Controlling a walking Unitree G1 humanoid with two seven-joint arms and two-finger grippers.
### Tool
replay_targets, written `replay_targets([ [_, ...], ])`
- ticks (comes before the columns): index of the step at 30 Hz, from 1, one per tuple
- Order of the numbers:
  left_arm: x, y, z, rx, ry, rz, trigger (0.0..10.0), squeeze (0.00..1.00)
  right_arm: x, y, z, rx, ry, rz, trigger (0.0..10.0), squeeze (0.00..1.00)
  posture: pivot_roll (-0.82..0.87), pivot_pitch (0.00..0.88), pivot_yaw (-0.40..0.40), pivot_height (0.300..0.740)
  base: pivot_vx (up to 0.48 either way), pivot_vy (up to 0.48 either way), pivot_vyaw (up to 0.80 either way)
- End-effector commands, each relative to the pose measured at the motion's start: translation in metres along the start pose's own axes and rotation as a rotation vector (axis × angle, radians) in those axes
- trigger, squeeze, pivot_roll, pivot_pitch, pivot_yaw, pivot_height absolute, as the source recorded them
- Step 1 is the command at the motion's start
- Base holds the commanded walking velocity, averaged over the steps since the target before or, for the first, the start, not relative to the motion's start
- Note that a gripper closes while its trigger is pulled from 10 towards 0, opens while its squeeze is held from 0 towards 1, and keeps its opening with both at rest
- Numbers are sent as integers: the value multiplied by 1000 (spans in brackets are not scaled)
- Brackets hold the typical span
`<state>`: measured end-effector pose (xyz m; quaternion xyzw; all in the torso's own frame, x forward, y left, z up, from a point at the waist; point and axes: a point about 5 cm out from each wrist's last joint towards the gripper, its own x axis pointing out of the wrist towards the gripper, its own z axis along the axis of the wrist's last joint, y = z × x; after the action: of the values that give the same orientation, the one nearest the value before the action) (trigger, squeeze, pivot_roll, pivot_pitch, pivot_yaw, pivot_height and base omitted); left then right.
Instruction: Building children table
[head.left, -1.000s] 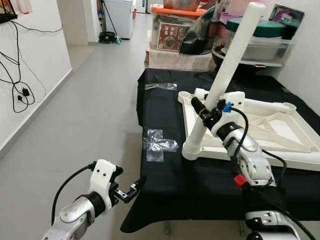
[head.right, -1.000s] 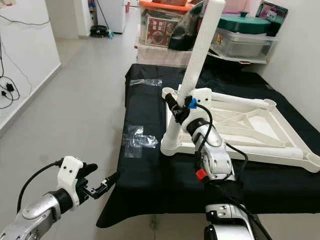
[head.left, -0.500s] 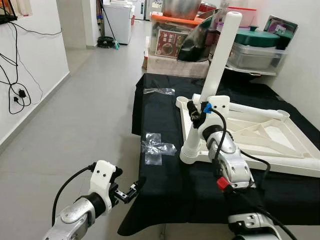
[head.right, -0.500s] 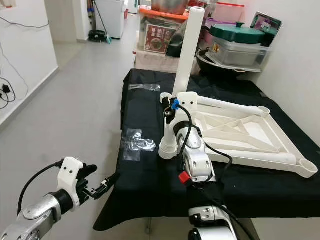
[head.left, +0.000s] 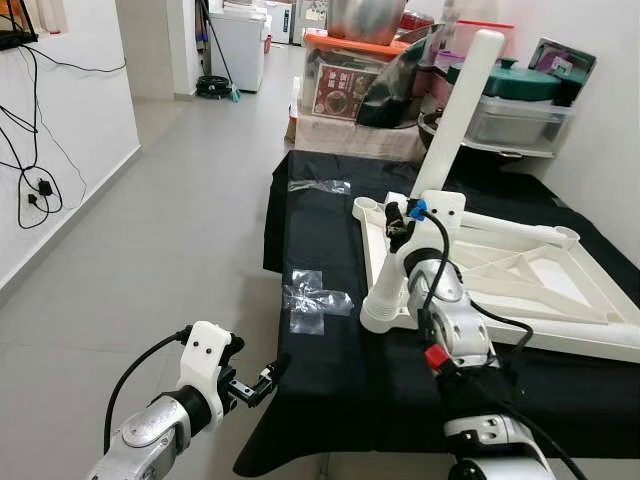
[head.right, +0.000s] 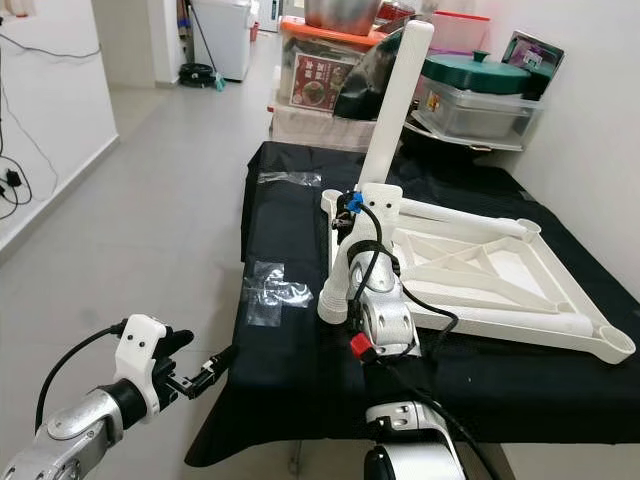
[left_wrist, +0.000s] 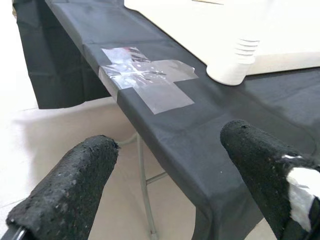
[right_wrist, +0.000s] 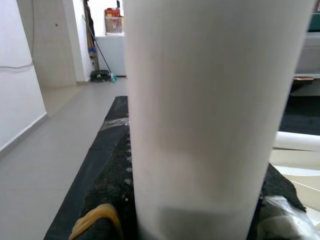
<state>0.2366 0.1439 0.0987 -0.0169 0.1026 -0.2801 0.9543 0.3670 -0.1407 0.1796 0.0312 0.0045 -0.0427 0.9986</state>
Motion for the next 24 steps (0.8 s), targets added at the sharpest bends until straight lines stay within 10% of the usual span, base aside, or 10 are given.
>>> replay_targets([
  [1,4,-3,-1,3,-1,-6,10000,0,-16,-12,-79,-62,345,-58,0,0,24,0,-127,740,0,0,0],
  [24,2,-2,-2,6,-4,10,10000,0,-17,-31,-71,29,268,-385,0,0,35,0,-142,740,0,0,0],
])
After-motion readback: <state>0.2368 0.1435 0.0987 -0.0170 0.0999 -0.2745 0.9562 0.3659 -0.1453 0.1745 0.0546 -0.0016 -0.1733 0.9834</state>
